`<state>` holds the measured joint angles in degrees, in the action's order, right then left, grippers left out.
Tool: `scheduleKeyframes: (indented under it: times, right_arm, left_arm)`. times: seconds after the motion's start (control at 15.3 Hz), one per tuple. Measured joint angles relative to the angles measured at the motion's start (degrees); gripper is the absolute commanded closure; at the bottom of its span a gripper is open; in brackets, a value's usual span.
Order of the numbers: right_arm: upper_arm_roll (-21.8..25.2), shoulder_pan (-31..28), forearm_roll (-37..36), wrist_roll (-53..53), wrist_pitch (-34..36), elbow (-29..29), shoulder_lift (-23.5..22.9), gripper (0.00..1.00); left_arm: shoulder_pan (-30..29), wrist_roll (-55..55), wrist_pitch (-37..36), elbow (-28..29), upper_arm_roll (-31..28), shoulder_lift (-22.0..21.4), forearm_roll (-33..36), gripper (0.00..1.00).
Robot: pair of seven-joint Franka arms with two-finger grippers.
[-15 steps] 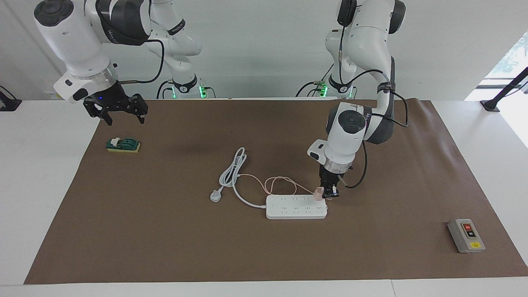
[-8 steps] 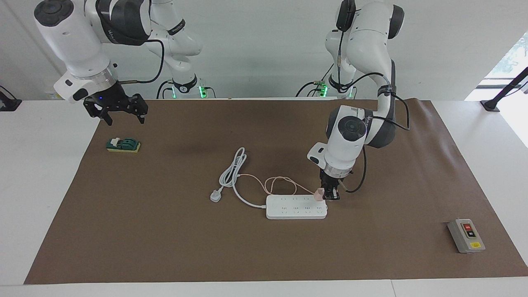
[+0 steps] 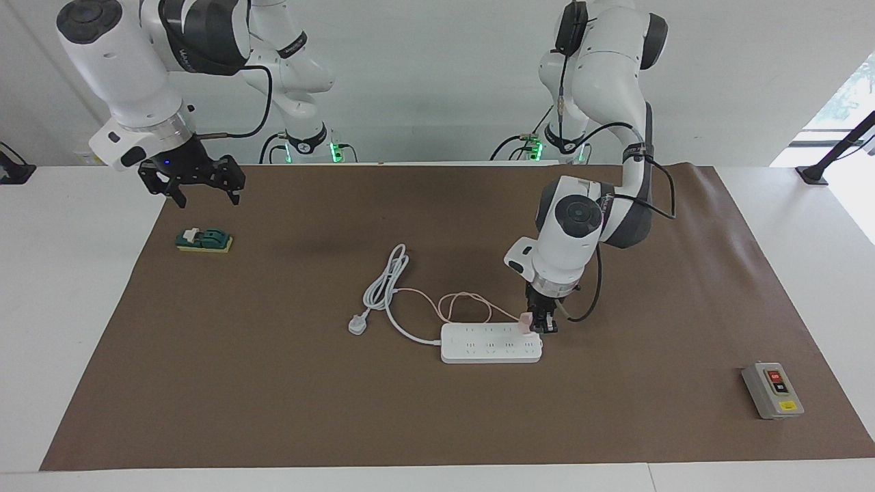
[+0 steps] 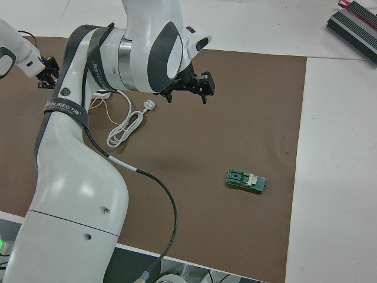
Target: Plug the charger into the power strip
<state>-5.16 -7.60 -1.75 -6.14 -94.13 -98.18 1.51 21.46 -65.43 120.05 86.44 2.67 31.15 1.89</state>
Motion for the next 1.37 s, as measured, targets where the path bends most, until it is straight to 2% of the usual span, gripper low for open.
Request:
scheduleKeyframes:
  times: [0.33,1.37]
  right_arm:
    - [0.00,0.00,0.00,0.00,0.00,0.00,0.00,0.00]
    - [0.00,0.00,0.00,0.00,0.00,0.00,0.00,0.00]
  left_arm:
    - [-0.02,-5.01,-0.12,-0.44,0.02,0.33,-0.08,1.00]
    - [-1.62,-5.85,-0.05,-0.76,-0.48,1.18,-7.86,1.00]
